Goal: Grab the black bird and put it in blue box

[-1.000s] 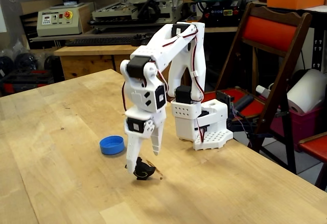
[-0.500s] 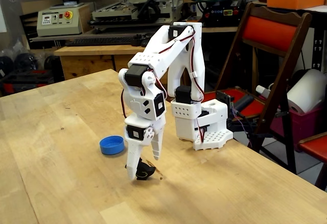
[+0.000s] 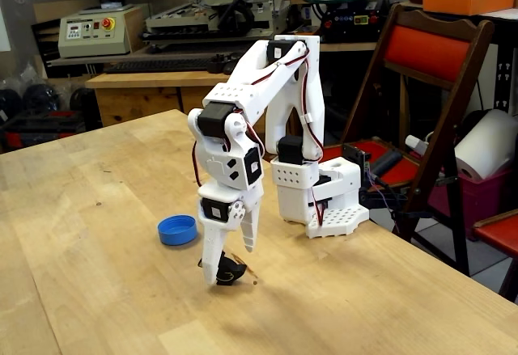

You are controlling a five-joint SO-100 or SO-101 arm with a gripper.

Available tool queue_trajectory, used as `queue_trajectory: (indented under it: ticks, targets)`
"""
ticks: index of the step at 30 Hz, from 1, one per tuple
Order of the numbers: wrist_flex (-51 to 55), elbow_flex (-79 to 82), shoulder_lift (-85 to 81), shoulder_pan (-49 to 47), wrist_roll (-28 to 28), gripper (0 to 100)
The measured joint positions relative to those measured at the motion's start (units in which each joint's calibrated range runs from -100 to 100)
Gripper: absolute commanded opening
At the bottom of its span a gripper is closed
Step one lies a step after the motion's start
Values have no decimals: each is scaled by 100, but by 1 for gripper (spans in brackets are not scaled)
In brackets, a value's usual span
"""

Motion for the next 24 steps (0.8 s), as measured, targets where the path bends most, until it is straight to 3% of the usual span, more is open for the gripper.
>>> queue_trajectory:
  ticks: [17,24]
  targets:
    - [192,17,0,0,0,38]
    - [-272,515,0,212,0,38]
